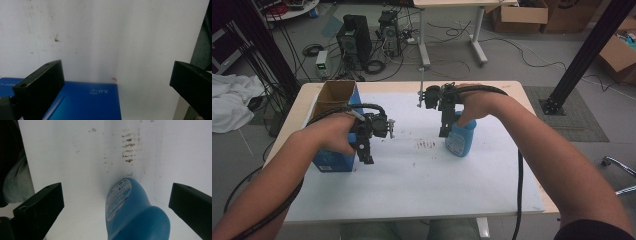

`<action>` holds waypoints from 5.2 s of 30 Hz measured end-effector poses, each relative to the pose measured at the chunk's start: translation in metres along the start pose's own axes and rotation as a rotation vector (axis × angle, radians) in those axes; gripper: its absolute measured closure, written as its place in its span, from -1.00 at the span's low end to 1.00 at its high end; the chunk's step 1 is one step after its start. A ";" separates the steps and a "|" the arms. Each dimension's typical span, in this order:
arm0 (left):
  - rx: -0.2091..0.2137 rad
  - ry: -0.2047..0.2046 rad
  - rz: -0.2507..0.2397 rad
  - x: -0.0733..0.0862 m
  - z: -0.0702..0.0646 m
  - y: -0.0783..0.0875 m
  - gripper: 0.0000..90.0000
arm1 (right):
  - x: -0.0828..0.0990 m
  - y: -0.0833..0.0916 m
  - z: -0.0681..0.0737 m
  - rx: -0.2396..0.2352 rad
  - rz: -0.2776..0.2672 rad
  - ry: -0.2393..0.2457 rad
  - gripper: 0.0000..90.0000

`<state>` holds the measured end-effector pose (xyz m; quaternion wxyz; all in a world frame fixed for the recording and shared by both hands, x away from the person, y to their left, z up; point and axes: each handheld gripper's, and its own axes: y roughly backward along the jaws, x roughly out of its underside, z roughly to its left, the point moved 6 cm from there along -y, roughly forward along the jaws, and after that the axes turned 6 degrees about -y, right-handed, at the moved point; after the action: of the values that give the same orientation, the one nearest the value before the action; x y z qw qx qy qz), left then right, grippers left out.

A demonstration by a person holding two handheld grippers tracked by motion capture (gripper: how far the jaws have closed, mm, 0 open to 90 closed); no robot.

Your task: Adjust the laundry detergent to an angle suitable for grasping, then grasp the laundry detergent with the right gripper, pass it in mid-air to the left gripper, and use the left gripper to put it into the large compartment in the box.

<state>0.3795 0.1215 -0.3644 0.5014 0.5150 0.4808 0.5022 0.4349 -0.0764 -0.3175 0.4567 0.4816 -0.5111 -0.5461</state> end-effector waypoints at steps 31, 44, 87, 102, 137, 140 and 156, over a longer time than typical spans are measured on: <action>-0.011 -0.016 -0.005 0.002 -0.006 0.010 -1.00 | 0.000 0.004 -0.001 0.017 -0.010 -0.013 -1.00; -0.011 -0.003 -0.011 0.005 -0.008 0.007 -1.00 | -0.001 -0.001 -0.001 0.018 -0.013 -0.010 -1.00; -0.032 -0.013 -0.013 0.010 -0.013 0.019 -1.00 | 0.139 0.074 -0.027 0.205 -0.966 -0.585 -1.00; -0.043 -0.035 -0.022 0.005 -0.015 0.021 -1.00 | 0.189 0.005 0.025 0.246 -0.990 -0.637 -1.00; -0.060 -0.022 -0.039 0.009 -0.022 0.028 -1.00 | 0.135 -0.114 0.008 0.183 -1.024 -0.663 -1.00; -0.061 -0.019 -0.036 0.010 -0.022 0.027 -1.00 | 0.131 -0.117 0.006 0.182 -1.035 -0.662 -1.00; -0.081 -0.012 -0.032 0.015 -0.025 0.035 -1.00 | 0.114 -0.128 -0.002 0.228 -1.091 -0.659 -1.00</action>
<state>0.3544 0.1363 -0.3295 0.5327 0.4895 0.4651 0.5101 0.4221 -0.1820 -0.4519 -0.1214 0.5247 -0.3611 -0.7613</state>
